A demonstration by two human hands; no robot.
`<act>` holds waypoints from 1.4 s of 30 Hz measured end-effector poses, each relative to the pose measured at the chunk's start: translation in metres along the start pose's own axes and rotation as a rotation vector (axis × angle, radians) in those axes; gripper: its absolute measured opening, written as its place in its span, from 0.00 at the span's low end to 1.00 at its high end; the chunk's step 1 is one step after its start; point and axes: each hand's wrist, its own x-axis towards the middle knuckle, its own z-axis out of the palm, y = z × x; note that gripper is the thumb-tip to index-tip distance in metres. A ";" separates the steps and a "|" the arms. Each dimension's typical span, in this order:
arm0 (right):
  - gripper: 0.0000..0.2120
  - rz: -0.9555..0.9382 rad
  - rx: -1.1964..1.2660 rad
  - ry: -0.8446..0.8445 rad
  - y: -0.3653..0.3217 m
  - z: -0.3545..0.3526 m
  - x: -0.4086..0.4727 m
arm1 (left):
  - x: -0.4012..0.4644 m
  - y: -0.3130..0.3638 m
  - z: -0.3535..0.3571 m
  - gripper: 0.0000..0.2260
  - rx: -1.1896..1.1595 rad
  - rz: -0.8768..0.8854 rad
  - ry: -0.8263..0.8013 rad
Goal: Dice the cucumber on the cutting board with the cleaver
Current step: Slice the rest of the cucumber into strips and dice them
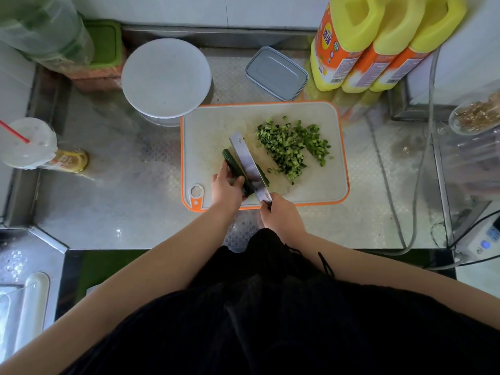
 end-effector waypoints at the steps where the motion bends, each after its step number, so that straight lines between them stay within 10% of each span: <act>1: 0.11 0.001 -0.009 -0.002 0.000 0.000 0.000 | 0.000 0.000 0.000 0.28 -0.007 0.001 0.000; 42: 0.07 -0.001 -0.260 -0.135 -0.028 0.009 0.022 | -0.003 -0.004 0.004 0.23 0.113 0.064 0.042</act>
